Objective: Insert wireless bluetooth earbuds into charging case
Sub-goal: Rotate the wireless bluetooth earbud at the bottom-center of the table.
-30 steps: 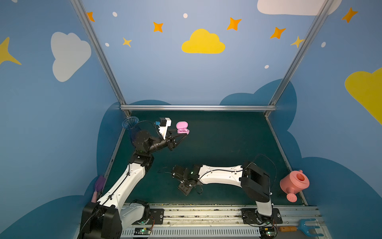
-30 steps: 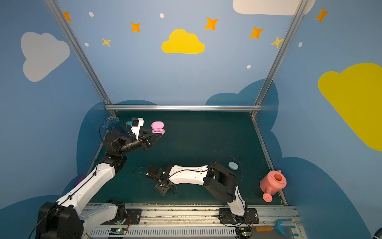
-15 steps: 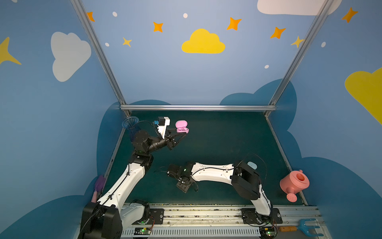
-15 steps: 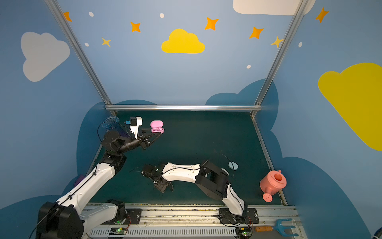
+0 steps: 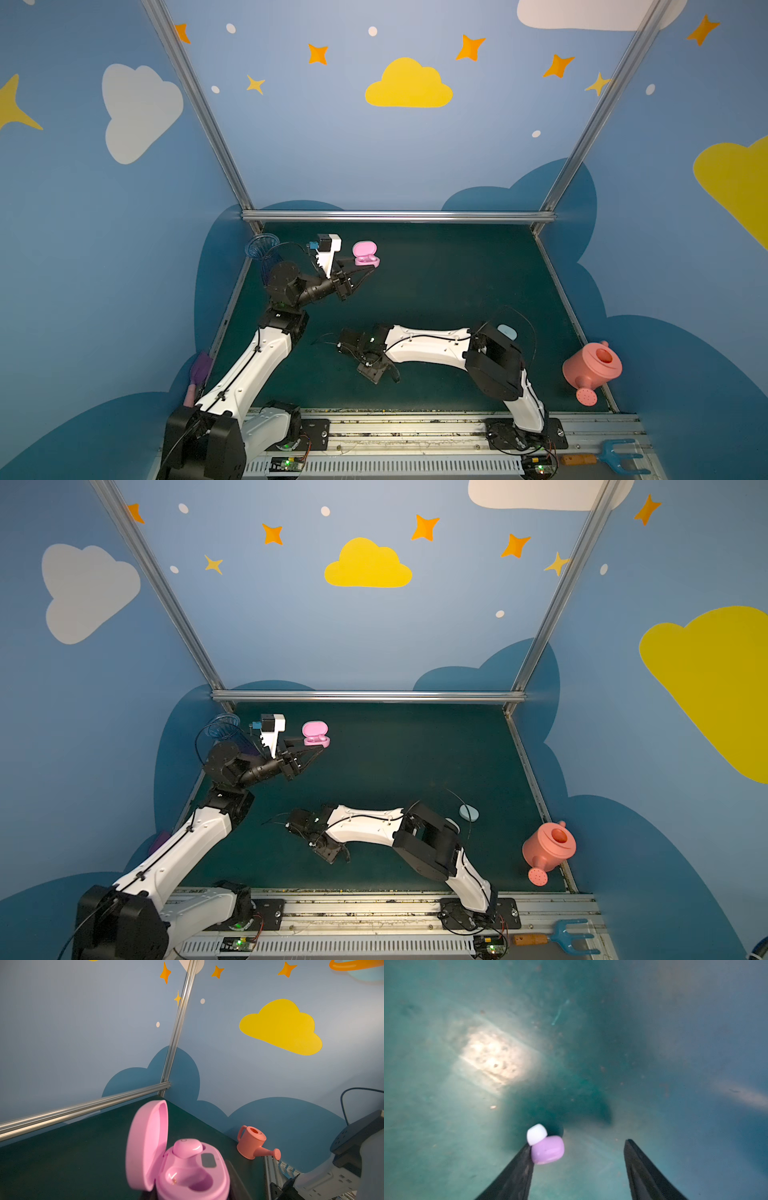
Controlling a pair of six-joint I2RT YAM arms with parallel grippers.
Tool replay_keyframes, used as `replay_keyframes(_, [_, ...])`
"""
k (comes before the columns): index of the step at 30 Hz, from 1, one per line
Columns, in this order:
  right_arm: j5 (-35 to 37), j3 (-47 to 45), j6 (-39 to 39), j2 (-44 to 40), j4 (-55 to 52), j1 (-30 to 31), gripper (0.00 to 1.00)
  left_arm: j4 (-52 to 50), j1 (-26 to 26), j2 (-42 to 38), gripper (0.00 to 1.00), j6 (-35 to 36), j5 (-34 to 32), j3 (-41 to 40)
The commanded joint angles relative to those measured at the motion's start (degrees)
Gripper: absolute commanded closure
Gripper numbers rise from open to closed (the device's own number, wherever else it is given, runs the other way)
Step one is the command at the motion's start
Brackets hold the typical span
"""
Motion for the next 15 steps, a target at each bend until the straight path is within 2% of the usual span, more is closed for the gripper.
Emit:
replay_keyframes(1, [2.1,1.2,-0.3,-1.2,-0.9,-1.0,0.33,2.4,0.2,-0.4,0.91,-0.3,1.1,0.1])
replay_keyframes(15, [1.9,5.3,-1.4,0.4,-0.9,-1.9,0.33,3.1,0.3,-0.1,0.91,-0.9,1.3,0.2])
